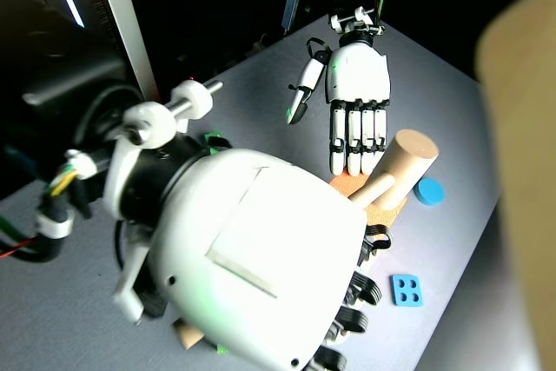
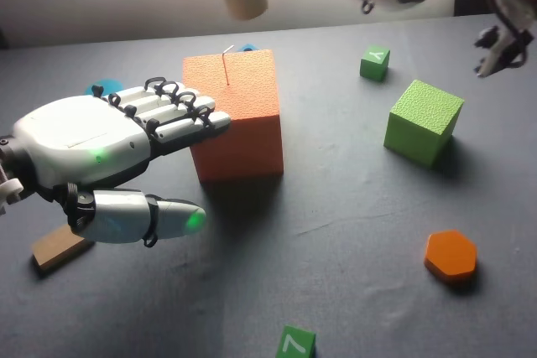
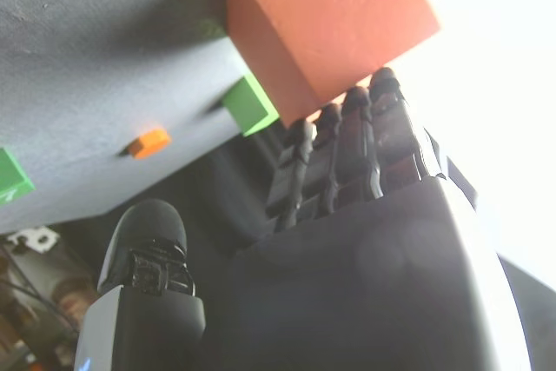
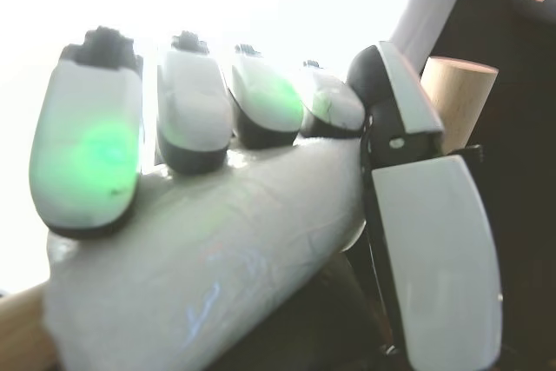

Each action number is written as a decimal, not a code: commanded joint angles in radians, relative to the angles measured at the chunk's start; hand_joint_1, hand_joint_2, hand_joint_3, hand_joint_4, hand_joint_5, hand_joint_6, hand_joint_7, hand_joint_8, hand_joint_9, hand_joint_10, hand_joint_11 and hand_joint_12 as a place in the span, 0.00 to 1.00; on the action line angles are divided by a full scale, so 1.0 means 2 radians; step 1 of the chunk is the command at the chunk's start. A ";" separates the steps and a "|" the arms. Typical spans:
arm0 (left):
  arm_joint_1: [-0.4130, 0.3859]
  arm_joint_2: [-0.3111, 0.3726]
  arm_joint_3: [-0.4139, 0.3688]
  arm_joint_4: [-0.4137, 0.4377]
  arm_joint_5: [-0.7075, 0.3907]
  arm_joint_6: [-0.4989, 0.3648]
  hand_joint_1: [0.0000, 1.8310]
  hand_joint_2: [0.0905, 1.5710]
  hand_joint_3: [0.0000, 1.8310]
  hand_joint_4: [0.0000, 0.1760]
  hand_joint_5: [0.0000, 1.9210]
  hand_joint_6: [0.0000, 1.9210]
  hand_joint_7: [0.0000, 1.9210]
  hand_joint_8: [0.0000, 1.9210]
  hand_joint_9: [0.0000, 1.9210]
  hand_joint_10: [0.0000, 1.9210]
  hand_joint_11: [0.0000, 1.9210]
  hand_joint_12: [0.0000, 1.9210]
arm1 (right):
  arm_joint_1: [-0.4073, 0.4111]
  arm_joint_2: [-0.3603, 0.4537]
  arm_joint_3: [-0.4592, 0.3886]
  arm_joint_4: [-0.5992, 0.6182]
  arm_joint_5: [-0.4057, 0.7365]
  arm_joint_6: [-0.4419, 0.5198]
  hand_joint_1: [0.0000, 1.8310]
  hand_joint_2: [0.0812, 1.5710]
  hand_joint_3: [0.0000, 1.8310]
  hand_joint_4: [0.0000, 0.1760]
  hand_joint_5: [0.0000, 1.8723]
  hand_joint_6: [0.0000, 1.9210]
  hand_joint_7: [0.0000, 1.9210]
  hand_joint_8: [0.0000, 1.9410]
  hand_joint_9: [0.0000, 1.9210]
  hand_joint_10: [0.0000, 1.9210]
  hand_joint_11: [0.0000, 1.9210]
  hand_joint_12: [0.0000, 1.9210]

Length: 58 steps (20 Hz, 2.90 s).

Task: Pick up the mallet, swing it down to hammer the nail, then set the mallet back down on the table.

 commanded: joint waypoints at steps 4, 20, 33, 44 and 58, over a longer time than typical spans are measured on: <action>-0.004 -0.001 0.003 -0.006 -0.040 -0.003 0.00 0.78 0.00 0.00 0.00 0.00 0.00 0.00 0.00 0.00 0.00 0.00 | -0.001 -0.022 0.019 -0.029 0.026 0.007 0.59 0.80 0.00 1.00 0.69 1.00 0.78 1.00 0.82 1.00 0.93 1.00; -0.004 -0.001 0.003 -0.006 -0.040 -0.003 0.00 0.79 0.00 0.00 0.00 0.00 0.00 0.00 0.00 0.00 0.00 0.00 | -0.033 -0.057 0.054 -0.067 0.020 0.019 0.57 0.83 0.00 1.00 0.70 1.00 0.79 1.00 0.83 1.00 0.93 1.00; -0.004 -0.001 0.003 -0.006 -0.040 -0.003 0.00 0.79 0.00 0.00 0.00 0.00 0.00 0.00 0.00 0.00 0.00 0.00 | -0.064 -0.059 0.058 -0.071 0.017 0.037 0.57 0.83 0.00 1.00 0.71 1.00 0.79 1.00 0.83 1.00 0.93 1.00; -0.004 -0.001 0.003 -0.006 -0.040 -0.003 0.00 0.79 0.00 0.00 0.00 0.00 0.00 0.00 0.00 0.00 0.00 0.00 | -0.099 -0.068 0.076 -0.071 0.014 0.040 0.56 0.83 0.00 1.00 0.72 1.00 0.79 1.00 0.84 1.00 0.93 1.00; -0.004 -0.001 0.003 -0.006 -0.040 -0.003 0.00 0.79 0.00 0.00 0.00 0.00 0.00 0.00 0.00 0.00 0.00 0.00 | -0.095 0.089 -0.073 -0.211 -0.014 0.108 0.57 0.83 0.00 1.00 0.69 1.00 0.78 1.00 0.83 1.00 0.93 1.00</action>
